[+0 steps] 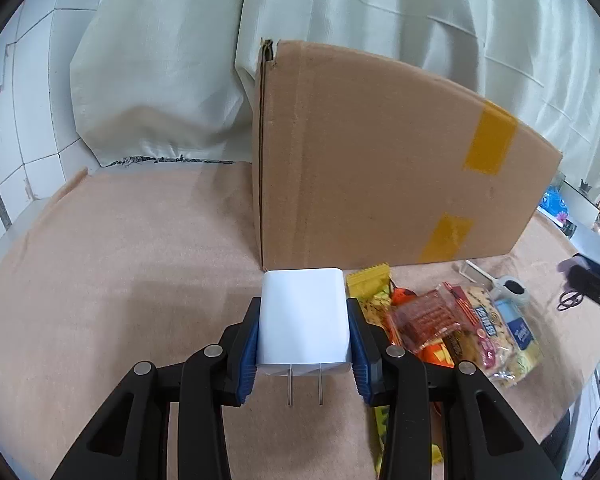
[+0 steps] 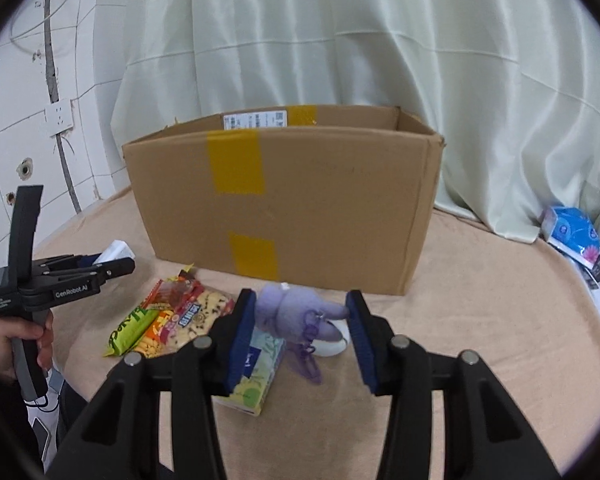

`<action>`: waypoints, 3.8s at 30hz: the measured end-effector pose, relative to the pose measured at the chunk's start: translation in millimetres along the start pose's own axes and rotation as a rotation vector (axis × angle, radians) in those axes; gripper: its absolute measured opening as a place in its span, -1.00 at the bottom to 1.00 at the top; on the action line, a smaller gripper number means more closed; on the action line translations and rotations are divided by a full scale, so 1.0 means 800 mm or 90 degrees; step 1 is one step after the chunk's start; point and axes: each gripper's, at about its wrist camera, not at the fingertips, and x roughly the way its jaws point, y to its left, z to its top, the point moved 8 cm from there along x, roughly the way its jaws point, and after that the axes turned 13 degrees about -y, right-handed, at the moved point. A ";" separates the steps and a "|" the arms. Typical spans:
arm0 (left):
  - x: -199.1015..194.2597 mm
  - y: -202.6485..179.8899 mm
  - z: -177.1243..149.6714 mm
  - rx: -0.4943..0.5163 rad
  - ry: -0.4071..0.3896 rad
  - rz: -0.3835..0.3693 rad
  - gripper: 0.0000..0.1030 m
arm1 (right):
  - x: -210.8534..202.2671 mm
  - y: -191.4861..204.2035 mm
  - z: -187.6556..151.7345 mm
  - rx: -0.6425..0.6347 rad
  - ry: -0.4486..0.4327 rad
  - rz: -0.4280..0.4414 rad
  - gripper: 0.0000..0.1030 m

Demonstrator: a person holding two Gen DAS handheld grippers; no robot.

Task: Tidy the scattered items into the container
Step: 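Grasp the purple plush keychain with the right gripper, then carry charger and purple plush over the box and open both grippers, then move the left gripper back to the yellow-green snack bar and grasp it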

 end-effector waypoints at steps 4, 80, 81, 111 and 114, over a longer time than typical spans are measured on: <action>-0.013 -0.004 0.011 0.004 -0.010 -0.008 -0.23 | 0.000 0.005 -0.007 0.011 0.010 0.006 -0.03; 0.136 -0.058 0.263 0.045 0.036 -0.009 1.00 | 0.182 -0.032 0.198 -0.001 0.046 0.027 1.00; 0.132 -0.058 0.265 0.040 0.034 -0.015 1.00 | 0.177 -0.037 0.200 0.001 0.042 0.018 1.00; -0.071 -0.062 0.185 0.057 -0.062 0.004 1.00 | -0.043 0.024 0.204 0.006 -0.115 0.056 1.00; -0.068 -0.055 0.147 0.049 -0.046 0.013 1.00 | -0.048 0.022 0.173 0.021 -0.103 0.057 1.00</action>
